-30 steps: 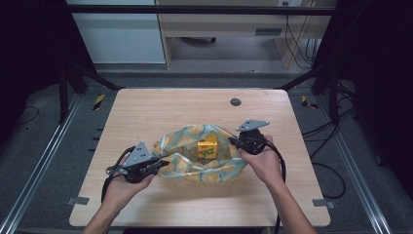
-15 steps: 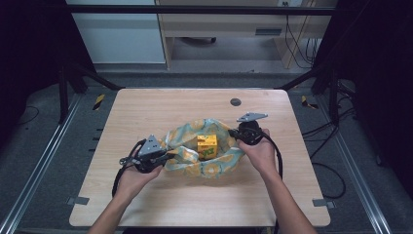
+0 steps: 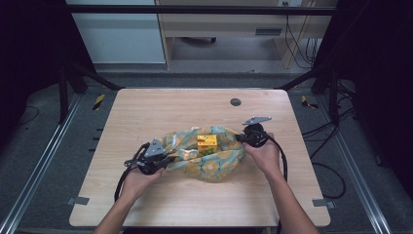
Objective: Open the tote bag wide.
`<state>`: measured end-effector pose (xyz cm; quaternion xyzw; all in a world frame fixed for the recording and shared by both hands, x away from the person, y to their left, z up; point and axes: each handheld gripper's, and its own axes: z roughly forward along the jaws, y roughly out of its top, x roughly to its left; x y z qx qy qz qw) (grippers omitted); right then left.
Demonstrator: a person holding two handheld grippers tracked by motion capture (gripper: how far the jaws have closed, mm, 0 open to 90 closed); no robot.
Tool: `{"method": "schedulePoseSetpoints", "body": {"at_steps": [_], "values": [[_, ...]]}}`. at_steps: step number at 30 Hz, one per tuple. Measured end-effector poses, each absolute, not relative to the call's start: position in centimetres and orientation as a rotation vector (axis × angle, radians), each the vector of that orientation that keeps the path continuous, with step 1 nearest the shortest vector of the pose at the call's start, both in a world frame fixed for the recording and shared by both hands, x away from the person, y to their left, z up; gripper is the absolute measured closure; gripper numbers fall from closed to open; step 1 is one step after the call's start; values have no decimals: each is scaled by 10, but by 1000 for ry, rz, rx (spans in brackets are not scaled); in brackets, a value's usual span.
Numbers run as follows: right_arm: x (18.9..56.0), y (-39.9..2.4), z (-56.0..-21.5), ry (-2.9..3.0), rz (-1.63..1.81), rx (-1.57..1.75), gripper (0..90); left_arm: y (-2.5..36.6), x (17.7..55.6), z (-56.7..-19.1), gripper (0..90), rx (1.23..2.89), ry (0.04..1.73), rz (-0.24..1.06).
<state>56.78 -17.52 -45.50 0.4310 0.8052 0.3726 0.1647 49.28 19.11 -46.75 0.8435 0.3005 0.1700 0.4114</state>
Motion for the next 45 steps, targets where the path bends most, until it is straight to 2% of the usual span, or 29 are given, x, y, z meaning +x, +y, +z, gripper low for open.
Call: {"method": "schedulePoseSetpoints", "body": {"at_steps": [12, 45], "values": [[574, -188, -481, 2317, 1048, 1283, 900, 197, 494, -482, 888, 2175, 805, 443], [582, -170, -478, 2277, 959, 1208, 900, 203, 455, -490, 894, 2175, 811, 425]]}}
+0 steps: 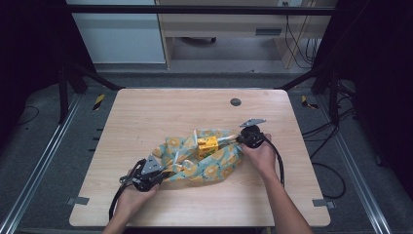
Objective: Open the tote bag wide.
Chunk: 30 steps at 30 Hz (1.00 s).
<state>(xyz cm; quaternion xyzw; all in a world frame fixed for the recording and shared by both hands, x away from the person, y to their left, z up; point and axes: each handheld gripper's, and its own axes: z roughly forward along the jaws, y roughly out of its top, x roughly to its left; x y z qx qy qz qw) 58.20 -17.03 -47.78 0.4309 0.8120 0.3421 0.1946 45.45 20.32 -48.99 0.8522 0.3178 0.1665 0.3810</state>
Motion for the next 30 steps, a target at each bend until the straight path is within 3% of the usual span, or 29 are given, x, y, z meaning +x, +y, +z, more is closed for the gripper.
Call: {"method": "schedulePoseSetpoints", "body": {"at_steps": [18, 20, 27, 30], "values": [[583, -160, -474, 2314, 893, 1185, 884, 204, 444, -489, 892, 2180, 832, 417], [581, -160, -472, 2302, 897, 1173, 818, 206, 442, -488, 869, 2154, 839, 426], [567, -169, -445, 2174, 974, 1191, 491, 209, 432, -475, 627, 2071, 824, 507], [560, -172, -435, 2133, 1004, 1181, 391, 209, 429, -470, 523, 2045, 819, 527]]}}
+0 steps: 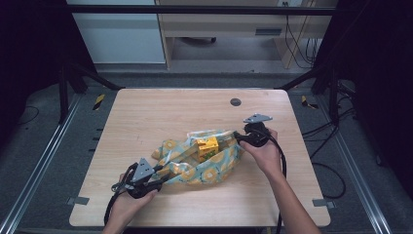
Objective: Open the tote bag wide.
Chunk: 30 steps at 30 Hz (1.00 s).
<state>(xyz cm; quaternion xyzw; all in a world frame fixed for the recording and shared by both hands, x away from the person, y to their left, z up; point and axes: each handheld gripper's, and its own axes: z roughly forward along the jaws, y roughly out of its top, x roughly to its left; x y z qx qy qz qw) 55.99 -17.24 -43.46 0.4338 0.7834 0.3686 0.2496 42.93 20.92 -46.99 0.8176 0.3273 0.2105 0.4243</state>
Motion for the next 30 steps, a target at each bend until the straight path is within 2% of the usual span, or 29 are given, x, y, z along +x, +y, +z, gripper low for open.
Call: {"method": "schedulePoseSetpoints", "body": {"at_steps": [4, 9, 17, 22, 30], "values": [[553, -176, -426, 2106, 1072, 1188, 323, 210, 427, -465, 397, 2012, 811, 531], [544, -172, -416, 2101, 1129, 1171, 291, 212, 424, -455, 320, 1977, 788, 520], [518, -159, -388, 2121, 1198, 1096, 278, 213, 424, -422, 318, 1944, 741, 548], [500, -151, -383, 2165, 1212, 1036, 271, 203, 447, -411, 315, 1989, 744, 540], [483, -140, -393, 2285, 1165, 932, 148, 183, 491, -420, 261, 2054, 745, 458]]}}
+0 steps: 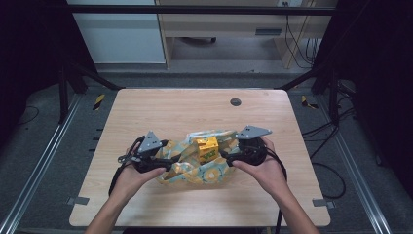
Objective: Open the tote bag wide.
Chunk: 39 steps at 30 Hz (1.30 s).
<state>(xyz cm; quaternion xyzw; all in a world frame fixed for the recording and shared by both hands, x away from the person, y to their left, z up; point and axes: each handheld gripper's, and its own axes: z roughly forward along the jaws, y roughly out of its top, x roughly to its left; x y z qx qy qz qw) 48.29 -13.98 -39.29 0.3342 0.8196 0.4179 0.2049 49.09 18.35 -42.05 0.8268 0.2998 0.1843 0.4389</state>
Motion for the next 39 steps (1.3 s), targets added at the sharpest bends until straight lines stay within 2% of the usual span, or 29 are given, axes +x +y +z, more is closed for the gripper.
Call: {"method": "schedulePoseSetpoints", "body": {"at_steps": [8, 11, 16, 18, 19, 22, 24, 32, 39], "values": [[480, -119, -419, 2430, 1097, 794, 120, 173, 517, -441, 244, 2100, 785, 400], [479, -115, -427, 2459, 1065, 770, 177, 170, 524, -444, 323, 2116, 806, 392], [474, -119, -434, 2480, 1022, 724, 407, 166, 527, -448, 581, 2171, 805, 375], [472, -123, -436, 2486, 1000, 705, 551, 165, 526, -448, 702, 2200, 816, 397], [471, -124, -437, 2490, 1005, 709, 592, 165, 527, -448, 750, 2202, 821, 394], [470, -130, -440, 2519, 1017, 728, 805, 164, 526, -447, 862, 2192, 837, 388], [470, -134, -442, 2535, 1029, 762, 885, 161, 525, -445, 873, 2183, 835, 410], [468, -161, -449, 2485, 1070, 840, 900, 167, 536, -449, 867, 2154, 912, 410], [467, -184, -469, 2463, 1055, 916, 900, 166, 547, -458, 869, 2184, 950, 412]]}}
